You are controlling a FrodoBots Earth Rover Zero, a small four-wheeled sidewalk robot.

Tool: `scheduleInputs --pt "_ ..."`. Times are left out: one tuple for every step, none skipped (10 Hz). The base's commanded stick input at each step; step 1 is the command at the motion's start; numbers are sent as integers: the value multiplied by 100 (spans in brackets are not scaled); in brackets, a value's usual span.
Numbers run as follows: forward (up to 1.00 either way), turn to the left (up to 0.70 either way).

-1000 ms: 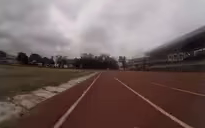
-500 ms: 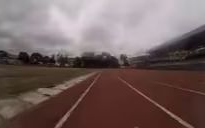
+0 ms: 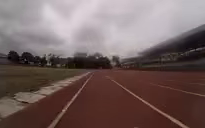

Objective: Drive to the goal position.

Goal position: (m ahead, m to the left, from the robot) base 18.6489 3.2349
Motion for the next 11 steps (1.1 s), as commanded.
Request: scheduleInputs --pt "99 0" --pt "99 0" --pt "98 0" --pt "99 0" --pt "99 0" --pt "99 0" --pt "99 0" --pt "100 0" --pt "100 0" --pt "100 0" --pt "100 0"
